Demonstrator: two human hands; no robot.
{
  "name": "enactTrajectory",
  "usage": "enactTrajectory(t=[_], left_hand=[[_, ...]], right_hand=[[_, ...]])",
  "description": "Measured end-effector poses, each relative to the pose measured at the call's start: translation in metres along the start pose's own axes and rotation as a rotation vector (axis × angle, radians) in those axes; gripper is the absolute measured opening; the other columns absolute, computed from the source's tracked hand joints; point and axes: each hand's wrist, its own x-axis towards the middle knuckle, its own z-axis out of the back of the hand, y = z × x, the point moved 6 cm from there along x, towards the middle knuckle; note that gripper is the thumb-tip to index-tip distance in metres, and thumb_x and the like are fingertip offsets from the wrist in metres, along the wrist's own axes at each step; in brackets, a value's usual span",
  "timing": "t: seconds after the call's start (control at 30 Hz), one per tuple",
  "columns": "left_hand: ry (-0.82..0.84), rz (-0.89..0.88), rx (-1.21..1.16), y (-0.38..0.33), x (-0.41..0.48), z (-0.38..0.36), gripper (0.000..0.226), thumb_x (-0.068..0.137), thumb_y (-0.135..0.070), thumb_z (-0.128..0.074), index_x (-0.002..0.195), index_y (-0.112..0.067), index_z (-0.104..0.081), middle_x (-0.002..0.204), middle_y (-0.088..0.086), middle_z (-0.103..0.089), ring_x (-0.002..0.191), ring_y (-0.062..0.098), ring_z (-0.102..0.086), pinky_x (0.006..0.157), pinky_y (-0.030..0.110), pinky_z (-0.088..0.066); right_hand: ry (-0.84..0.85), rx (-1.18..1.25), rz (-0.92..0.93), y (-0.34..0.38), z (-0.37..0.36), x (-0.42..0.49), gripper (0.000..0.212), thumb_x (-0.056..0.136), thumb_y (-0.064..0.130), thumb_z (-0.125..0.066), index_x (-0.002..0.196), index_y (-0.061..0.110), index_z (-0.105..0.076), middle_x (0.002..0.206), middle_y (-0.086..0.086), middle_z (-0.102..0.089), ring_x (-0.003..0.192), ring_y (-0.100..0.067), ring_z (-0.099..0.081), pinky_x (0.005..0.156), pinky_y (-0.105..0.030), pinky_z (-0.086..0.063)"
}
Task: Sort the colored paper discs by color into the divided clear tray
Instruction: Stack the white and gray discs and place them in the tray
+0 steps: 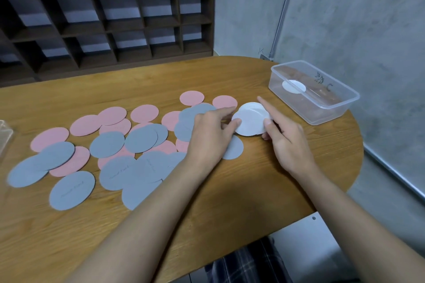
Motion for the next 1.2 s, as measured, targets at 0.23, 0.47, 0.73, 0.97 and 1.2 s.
enactTrajectory(t=[0.23,0.47,0.73,0.97,1.2], left_hand=[[0.036,-0.045,0.040,0.001,-0.001,-0.006,0.021,0.098,-0.028,-0.065,0.116,-0.028,-0.075,0.084,0.007,-0.078,0.066,0.023,-0.066,0.078,0.037,-0.057],[-0.010,-0.103,0.154,0.002,-0.006,-0.005,0.035,0.100,-0.029,-0.065,0.134,-0.021,-0.070,0.075,0.005,-0.073,0.074,0.025,-0.068,0.074,0.041,-0.056],[0.001,-0.195,0.320,-0.010,-0.016,-0.014,0.039,0.107,-0.026,-0.053,0.142,-0.010,-0.058,0.092,0.011,-0.073,0.083,0.031,-0.067,0.071,0.042,-0.052],[0.030,-0.084,0.011,0.010,-0.007,0.007,0.019,0.093,-0.025,-0.076,0.111,-0.019,-0.076,0.090,-0.008,-0.077,0.086,0.004,-0.072,0.082,0.026,-0.059],[0.063,-0.160,-0.022,0.004,-0.016,0.014,0.017,0.089,-0.025,-0.080,0.104,-0.018,-0.073,0.087,-0.007,-0.074,0.084,0.008,-0.071,0.080,0.030,-0.059]], right_hand=[[0.120,-0.080,0.055,0.006,-0.010,-0.005,0.050,0.110,0.034,-0.034,0.159,0.030,-0.037,0.127,0.004,-0.065,0.114,-0.009,-0.059,0.100,-0.014,-0.039],[0.203,-0.358,0.058,0.004,-0.026,-0.003,0.067,0.111,0.035,-0.035,0.166,0.020,-0.001,0.147,-0.001,-0.048,0.134,-0.019,-0.041,0.106,-0.044,-0.041],[0.139,-0.344,0.096,0.002,-0.023,-0.005,0.058,0.110,0.026,-0.041,0.164,0.017,-0.022,0.141,0.000,-0.056,0.126,-0.019,-0.047,0.097,-0.037,-0.042],[0.132,-0.261,0.113,0.004,-0.018,-0.007,0.035,0.107,0.021,-0.049,0.141,0.024,-0.046,0.126,0.007,-0.061,0.116,-0.016,-0.054,0.094,-0.041,-0.045],[-0.002,-0.210,0.202,0.015,-0.005,-0.020,0.029,0.102,0.020,-0.063,0.130,0.026,-0.061,0.112,0.013,-0.061,0.099,-0.014,-0.057,0.080,-0.025,-0.042]])
